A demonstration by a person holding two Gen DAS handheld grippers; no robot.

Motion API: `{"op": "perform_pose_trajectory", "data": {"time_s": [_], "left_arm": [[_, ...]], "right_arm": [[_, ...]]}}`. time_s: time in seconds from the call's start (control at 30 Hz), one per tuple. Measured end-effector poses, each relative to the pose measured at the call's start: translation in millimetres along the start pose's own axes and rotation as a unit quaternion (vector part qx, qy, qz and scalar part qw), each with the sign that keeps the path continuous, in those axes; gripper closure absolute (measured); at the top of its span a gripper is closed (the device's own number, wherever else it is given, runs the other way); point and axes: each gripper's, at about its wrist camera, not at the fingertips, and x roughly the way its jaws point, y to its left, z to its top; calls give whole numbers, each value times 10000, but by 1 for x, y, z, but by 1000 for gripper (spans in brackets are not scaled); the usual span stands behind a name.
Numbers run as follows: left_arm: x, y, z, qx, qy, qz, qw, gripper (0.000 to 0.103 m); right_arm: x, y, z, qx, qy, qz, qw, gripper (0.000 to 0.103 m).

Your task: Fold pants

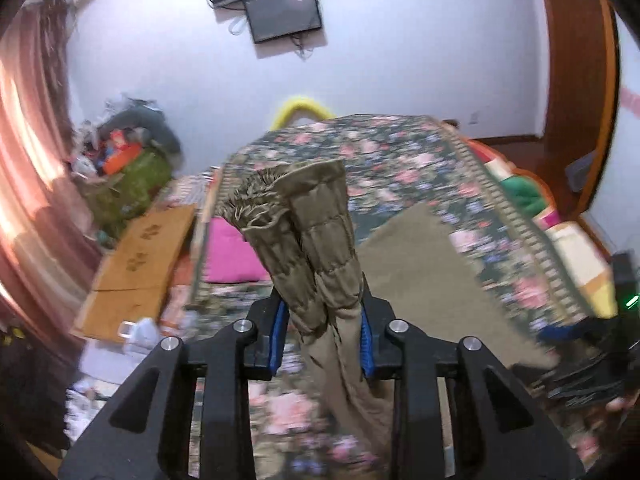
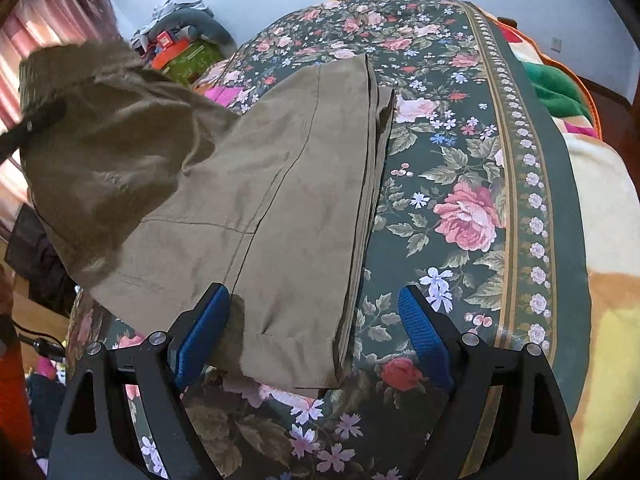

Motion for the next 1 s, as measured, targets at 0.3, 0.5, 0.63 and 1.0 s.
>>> {"op": "perform_pose_trajectory", "data": {"time_s": [0.3, 0.5, 0.63, 1.0], "left_arm": [[15, -45, 19, -216, 471, -1428, 9884, 78], [34, -67, 11, -312, 883, -1899, 9773, 79], [35, -82, 5, -88, 961, -1898, 9771, 79], [26, -79, -2, 165, 1122, -2124, 9706, 33]], "right_arm": [[-3, 3, -2, -180, -152, -108, 9997, 19], [-9, 5, -1, -265, -181, -172, 9993, 19], [-12, 8, -2, -373, -208, -223, 9988, 19], [-37, 12, -6, -343, -616, -153, 9974, 19]]}}
